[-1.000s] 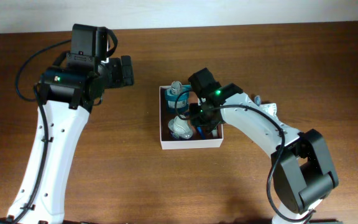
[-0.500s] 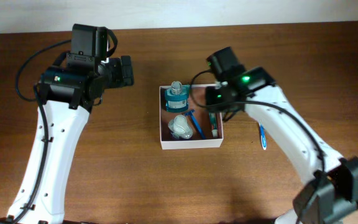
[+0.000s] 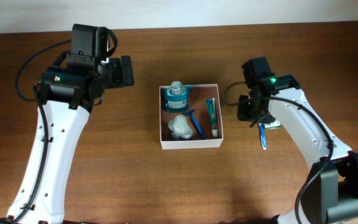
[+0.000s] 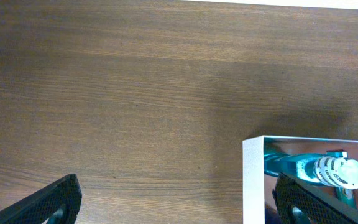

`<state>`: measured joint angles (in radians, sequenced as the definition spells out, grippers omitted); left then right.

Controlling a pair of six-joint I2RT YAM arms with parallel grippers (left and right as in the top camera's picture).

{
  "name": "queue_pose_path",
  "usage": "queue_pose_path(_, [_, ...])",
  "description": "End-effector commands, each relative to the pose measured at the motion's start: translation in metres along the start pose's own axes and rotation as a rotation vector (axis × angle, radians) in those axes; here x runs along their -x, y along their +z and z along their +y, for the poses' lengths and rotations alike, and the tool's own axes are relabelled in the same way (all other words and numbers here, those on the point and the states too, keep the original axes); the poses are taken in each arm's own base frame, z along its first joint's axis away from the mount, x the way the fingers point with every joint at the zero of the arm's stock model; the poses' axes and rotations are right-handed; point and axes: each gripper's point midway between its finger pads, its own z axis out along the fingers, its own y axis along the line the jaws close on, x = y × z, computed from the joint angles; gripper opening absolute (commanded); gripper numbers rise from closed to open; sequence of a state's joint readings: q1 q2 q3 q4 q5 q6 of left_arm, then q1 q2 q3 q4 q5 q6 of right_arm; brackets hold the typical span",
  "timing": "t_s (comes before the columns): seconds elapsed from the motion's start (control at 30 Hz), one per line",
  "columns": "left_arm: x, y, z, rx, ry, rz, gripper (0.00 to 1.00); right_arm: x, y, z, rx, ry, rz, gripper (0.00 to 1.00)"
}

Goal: Pack container
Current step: 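Withdraw the right gripper toward the toothbrush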

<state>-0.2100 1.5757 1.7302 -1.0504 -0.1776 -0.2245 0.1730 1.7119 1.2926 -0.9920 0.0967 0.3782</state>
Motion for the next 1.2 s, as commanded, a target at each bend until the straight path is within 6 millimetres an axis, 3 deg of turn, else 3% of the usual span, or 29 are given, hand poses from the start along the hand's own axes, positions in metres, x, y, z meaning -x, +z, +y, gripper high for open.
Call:
queue_pose_path(0.0, [0.006,-0.005,0.003,0.011,0.010,-0.023,0.99,-0.012,0.023,-0.020,-0.031,0.001,0.031,0.50])
queue_pose_path(0.23, [0.006,-0.005,0.003,0.011,0.010,-0.023,0.99,-0.020,0.048,-0.038,-0.032,0.033,0.033,0.53])
queue_pose_path(0.37, [0.006,-0.005,0.003,0.011,0.010,-0.023,0.99,-0.023,0.057,-0.027,0.047,0.012,0.036,0.53])
queue_pose_path(0.77, [0.006,-0.005,0.003,0.011,0.010,-0.023,0.99,-0.031,0.076,-0.026,0.050,-0.045,0.075,0.52])
queue_pose_path(1.0, [0.006,-0.005,0.003,0.011,0.010,-0.023,0.99,-0.022,0.079,-0.024,0.054,-0.058,0.038,0.52])
queue_pose_path(1.17, [0.006,-0.005,0.003,0.011,0.010,-0.023,0.99,-0.019,0.079,-0.036,-0.015,-0.060,0.022,0.53])
